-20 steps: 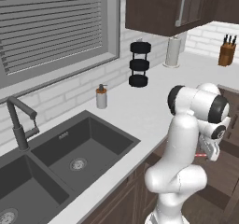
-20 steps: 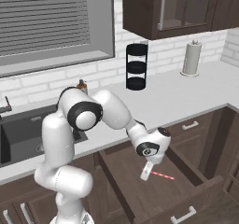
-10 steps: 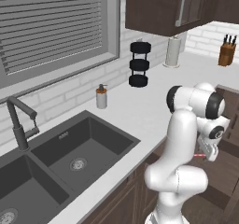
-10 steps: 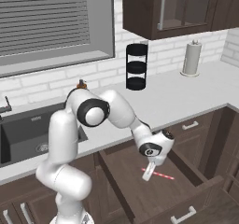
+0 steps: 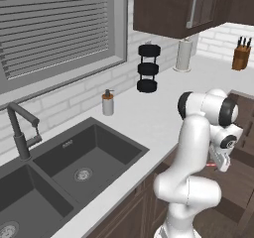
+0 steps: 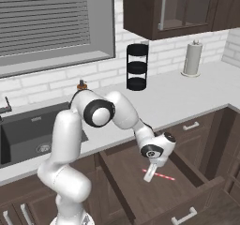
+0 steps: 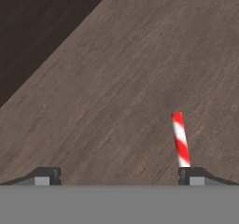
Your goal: Take a straw from the drawer in front and place it inside the glass cup on the dining counter.
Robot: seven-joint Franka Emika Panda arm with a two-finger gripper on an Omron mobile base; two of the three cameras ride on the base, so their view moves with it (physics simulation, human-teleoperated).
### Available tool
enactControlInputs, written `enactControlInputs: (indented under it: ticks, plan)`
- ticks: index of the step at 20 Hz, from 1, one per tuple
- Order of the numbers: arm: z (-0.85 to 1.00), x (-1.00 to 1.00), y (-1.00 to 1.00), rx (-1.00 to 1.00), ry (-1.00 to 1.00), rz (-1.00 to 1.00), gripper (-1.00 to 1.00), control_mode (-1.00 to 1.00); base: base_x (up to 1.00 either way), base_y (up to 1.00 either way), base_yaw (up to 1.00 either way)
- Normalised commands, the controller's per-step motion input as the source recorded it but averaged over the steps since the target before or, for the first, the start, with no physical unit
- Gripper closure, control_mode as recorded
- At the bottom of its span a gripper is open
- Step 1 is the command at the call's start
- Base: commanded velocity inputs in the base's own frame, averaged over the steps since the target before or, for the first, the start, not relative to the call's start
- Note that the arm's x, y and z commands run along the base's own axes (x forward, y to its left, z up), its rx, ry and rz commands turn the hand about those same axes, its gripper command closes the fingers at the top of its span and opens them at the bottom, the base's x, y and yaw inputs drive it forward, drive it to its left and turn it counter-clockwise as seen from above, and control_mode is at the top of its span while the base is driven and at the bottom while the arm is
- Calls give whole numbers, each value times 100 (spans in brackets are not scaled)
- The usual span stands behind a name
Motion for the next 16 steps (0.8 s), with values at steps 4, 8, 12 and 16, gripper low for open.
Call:
enactControlInputs:
  ticks: [4, 8, 12, 16]
  plan:
    - [-8, 16, 0, 0, -2, 0, -100, -100, 0, 0, 0]
    - [-13, 14, 0, 0, 0, 0, -100, -100, 0, 0, 0]
    - [-24, 12, 0, 0, 0, 0, -100, -100, 0, 0, 0]
    - [-24, 13, 0, 0, 0, 0, -100, -100, 0, 0, 0]
